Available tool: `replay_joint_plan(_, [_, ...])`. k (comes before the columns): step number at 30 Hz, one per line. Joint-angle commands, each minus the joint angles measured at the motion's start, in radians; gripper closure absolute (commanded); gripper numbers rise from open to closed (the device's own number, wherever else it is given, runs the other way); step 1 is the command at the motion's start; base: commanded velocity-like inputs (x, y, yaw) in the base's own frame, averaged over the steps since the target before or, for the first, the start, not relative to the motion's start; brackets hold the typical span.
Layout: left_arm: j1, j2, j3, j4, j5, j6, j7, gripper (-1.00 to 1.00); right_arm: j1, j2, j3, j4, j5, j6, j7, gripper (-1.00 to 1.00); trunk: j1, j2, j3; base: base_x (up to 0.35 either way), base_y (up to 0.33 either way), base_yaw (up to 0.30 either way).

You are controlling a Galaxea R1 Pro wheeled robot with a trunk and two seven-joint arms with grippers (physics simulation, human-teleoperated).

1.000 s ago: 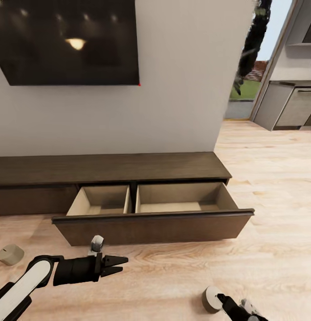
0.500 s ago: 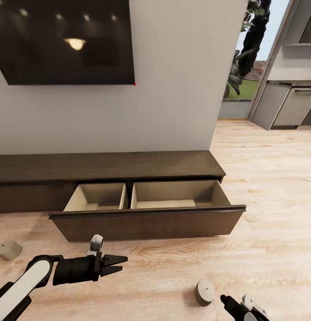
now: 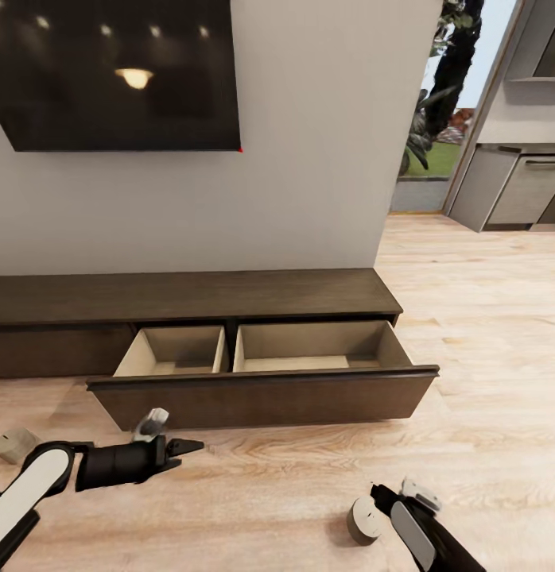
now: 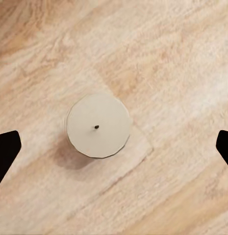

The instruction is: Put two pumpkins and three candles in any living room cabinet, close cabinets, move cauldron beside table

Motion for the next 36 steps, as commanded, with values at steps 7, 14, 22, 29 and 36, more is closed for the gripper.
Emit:
replay_joint_plan(7, [-0.002, -0.004, 0.088, 0.006, -0.011, -0.002, 0.252, -1.00, -0.028, 0.021, 0.014, -0.002, 0.004, 0.005, -0.031, -1.00, 0.000, 0.000, -0.001, 0.000, 0.000, 0.000])
replay_joint_plan(14, [-0.008, -0.060, 0.094, 0.001, -0.020, -0.003, 0.499, -1.00, -0.031, 0.022, 0.016, -0.002, 0.006, 0.030, -0.030, -1.00, 0.000, 0.000, -0.001, 0.000, 0.000, 0.000])
replay_joint_plan(22, [-0.012, -0.067, 0.099, 0.000, -0.028, -0.003, 0.521, -1.00, -0.031, 0.022, 0.019, -0.002, 0.006, 0.027, -0.017, -1.00, 0.000, 0.000, -0.001, 0.000, 0.000, 0.000])
replay_joint_plan(29, [-0.013, -0.068, 0.100, -0.001, -0.029, -0.003, 0.522, -1.00, -0.031, 0.023, 0.027, -0.004, 0.007, 0.019, -0.013, -1.00, 0.011, -0.021, -0.010, 0.000, 0.000, 0.000])
replay_joint_plan(36, [-0.018, -0.069, 0.100, 0.000, -0.023, -0.003, 0.521, -1.00, -0.031, 0.023, 0.045, -0.004, 0.008, 0.017, -0.013, -1.00, 0.023, -0.042, -0.020, 0.000, 0.000, 0.000])
